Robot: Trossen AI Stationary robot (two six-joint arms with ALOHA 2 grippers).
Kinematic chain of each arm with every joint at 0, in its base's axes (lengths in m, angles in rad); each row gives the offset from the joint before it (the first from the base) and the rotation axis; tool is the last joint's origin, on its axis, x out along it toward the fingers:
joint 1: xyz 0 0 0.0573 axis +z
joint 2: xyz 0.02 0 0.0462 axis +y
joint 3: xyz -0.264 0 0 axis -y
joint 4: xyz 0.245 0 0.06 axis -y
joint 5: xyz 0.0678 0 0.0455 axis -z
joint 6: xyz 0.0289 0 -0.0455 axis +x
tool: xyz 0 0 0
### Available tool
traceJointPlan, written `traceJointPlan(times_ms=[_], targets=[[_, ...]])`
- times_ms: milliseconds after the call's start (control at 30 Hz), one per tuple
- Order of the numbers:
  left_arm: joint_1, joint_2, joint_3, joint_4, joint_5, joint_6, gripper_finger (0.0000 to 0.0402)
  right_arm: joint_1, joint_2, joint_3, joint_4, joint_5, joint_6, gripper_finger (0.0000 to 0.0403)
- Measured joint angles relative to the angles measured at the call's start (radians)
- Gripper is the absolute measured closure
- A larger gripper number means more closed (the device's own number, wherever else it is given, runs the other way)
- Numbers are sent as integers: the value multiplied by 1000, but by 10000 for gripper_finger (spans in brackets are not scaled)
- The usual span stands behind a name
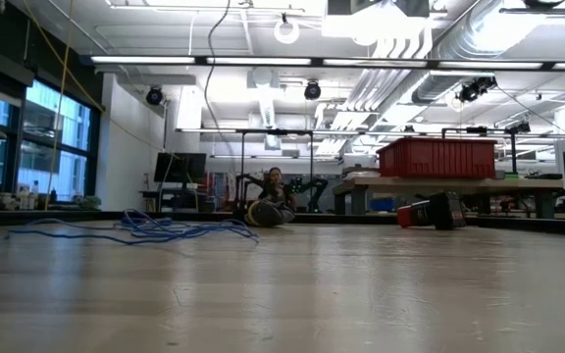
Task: Coil cords
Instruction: Coil the blue wire onto the black spool
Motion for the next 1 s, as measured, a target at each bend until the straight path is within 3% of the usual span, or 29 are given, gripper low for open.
traceJointPlan(times_ms=[233, 400, 500, 633, 767, 1000], targets=[[47, -63, 0, -162, -77, 152, 402, -43, -70, 0, -159, -14, -10, 403], [89, -73, 0, -174, -201, 435, 402, -48, -108, 0, -241, -31, 21, 403], [111, -63, 0, -116, -280, 629, 401, -48, -119, 1, -298, -39, 45, 403], [124, -52, 0, 40, -297, 812, 401, -47, -117, 2, -356, -51, 97, 403], [124, -40, 0, 187, -256, 878, 401, -45, -114, 2, -362, -61, 132, 403], [124, -28, -1, 285, -216, 892, 401, -45, -114, 2, -305, -81, 199, 392]])
